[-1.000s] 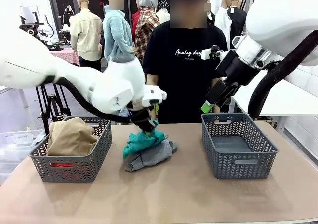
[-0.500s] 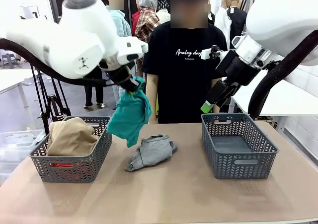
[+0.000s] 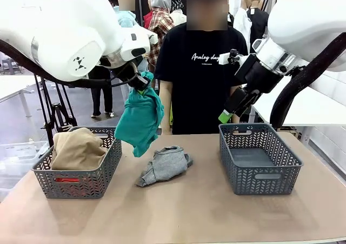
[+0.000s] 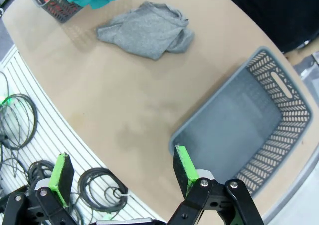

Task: Sort the tops and bottoms.
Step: Lift clothes from the center of the table with your left hand.

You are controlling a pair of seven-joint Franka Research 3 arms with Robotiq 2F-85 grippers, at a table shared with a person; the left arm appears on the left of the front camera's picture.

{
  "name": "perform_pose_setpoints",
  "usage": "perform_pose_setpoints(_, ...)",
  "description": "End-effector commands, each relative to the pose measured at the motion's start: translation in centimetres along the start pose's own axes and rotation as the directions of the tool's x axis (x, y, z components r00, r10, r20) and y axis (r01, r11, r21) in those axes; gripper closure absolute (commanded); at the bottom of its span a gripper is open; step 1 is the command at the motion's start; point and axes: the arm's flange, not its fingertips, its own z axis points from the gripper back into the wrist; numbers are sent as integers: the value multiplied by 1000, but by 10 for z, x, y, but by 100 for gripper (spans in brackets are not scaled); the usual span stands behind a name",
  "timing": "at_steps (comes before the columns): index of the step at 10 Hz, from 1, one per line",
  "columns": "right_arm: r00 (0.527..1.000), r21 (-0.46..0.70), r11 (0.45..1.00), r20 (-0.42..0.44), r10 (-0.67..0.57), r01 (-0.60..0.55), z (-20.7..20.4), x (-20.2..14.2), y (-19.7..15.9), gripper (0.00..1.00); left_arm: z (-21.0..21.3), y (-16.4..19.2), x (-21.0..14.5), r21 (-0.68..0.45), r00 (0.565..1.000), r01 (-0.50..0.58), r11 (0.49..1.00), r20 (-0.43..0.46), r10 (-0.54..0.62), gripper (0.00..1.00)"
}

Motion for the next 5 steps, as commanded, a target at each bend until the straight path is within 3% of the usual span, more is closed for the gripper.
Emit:
perform_pose_setpoints(1,1000,-7,1000,-4,4,-4,0,0,0,0,-1,3,5,-2,1000,-6,1000,-6,6,100)
perform_pose_setpoints(5,1000,-7,1000,-4,4,-4,0,0,0,0,-1,3,5,-2,1000,-6,1000,-6,6,100)
